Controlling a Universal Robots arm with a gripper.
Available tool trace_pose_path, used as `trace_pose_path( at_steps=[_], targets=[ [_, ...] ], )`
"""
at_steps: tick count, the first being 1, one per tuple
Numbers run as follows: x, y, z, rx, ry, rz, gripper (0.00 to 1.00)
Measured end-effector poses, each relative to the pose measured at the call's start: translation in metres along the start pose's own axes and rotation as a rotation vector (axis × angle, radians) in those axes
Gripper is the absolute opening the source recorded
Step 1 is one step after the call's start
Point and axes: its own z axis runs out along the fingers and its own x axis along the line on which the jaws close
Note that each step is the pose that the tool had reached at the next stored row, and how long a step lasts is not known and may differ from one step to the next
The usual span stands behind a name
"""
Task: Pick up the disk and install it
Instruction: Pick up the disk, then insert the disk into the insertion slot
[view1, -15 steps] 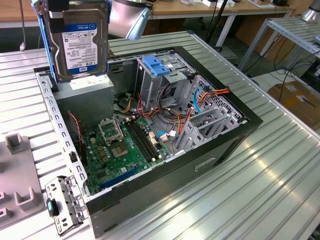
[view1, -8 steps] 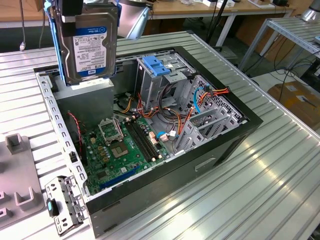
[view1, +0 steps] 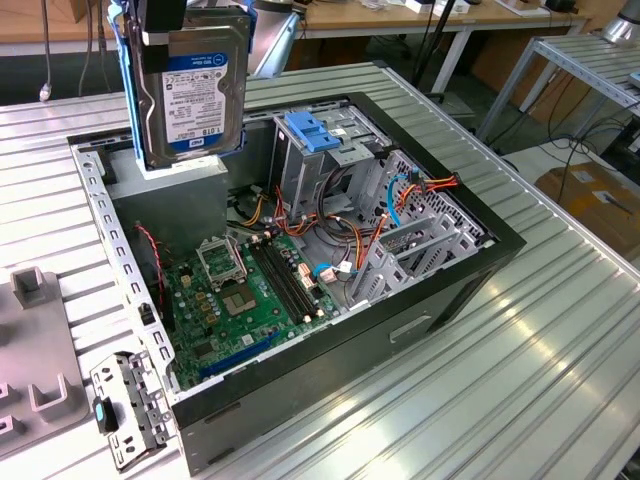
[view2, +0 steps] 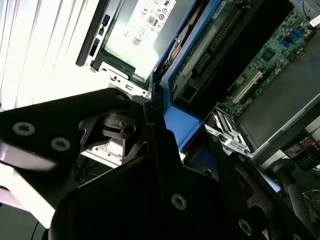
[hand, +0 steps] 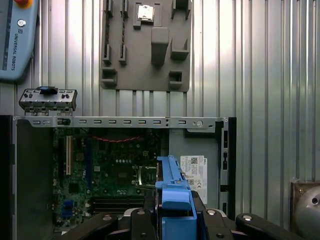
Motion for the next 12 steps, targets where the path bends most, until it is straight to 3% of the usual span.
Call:
trace_pose_path(
  at_steps=[12],
  targets=[
    [0.0005,-0.0026,0.0000,0.0000,0.0000,0.000,0.37]
  ],
)
